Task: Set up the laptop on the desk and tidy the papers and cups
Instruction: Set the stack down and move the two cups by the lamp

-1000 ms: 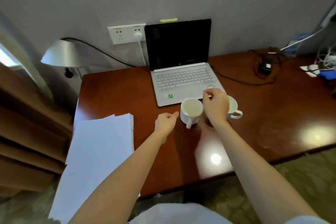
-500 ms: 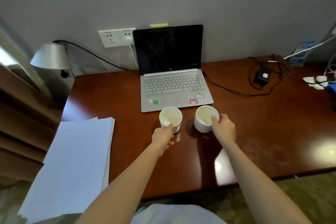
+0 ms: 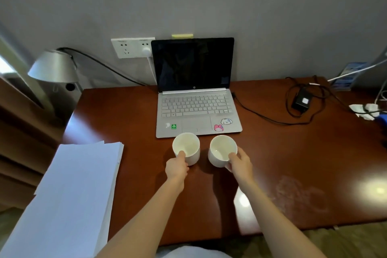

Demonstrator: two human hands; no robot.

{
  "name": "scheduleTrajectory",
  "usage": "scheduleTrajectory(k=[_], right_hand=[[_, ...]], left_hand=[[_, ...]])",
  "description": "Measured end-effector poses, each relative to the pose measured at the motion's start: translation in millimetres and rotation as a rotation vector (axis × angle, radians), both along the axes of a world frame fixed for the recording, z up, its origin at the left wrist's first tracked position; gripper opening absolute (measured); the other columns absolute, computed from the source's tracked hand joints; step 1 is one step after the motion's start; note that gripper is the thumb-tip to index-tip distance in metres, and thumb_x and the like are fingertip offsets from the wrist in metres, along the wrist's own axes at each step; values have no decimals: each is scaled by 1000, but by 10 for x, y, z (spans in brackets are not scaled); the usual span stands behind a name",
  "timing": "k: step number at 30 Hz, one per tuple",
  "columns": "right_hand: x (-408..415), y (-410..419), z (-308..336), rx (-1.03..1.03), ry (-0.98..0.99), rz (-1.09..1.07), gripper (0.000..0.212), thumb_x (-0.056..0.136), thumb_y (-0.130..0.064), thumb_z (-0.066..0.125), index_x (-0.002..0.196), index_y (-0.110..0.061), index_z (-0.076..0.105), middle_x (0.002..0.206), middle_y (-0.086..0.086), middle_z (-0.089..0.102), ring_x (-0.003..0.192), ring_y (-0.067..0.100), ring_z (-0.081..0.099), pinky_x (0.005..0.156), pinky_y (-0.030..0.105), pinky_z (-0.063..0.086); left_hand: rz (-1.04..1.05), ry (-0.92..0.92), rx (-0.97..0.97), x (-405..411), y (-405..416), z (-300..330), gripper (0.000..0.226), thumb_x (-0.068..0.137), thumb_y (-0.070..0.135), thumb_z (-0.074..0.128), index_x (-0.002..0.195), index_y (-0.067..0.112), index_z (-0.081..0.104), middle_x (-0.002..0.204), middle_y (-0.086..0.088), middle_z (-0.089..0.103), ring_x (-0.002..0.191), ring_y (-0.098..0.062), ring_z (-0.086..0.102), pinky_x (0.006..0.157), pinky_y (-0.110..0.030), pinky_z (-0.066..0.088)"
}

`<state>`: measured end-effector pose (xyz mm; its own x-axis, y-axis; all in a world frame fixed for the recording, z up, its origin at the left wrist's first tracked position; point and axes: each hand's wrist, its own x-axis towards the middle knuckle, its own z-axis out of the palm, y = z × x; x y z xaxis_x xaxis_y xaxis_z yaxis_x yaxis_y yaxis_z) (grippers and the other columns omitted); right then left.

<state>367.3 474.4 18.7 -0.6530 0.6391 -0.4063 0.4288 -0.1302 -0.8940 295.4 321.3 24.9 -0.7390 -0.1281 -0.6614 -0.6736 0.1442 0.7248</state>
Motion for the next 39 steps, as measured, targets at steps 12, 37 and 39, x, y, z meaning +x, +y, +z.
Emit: scheduleTrajectory(k=[12,37,39], right_hand=[[-1159,-859,310,-53,84,200,41,87,-14,44,125,-22,58,112,4,58,98,23,58,70,31,54],[-3428,-2257,278,148,-149,382,51,89,-21,47,139,-26,43,126,8,57,111,30,56,95,48,49],[-3486,-2280,269,147,-151,382,50,90,-22,47,140,-25,41,128,8,56,113,30,55,96,48,49]], left_hand=[[164,247,-12,-1044,-1146,381,29,93,29,47,69,14,55,64,-3,52,63,-15,48,66,-30,40],[322,115,41,-2997,-2375,-147,24,92,35,54,79,15,57,70,-6,56,66,-16,54,71,-29,48],[315,108,35,-3046,-2398,-214,22,91,36,54,82,16,57,72,-6,57,66,-16,55,68,-28,48]])
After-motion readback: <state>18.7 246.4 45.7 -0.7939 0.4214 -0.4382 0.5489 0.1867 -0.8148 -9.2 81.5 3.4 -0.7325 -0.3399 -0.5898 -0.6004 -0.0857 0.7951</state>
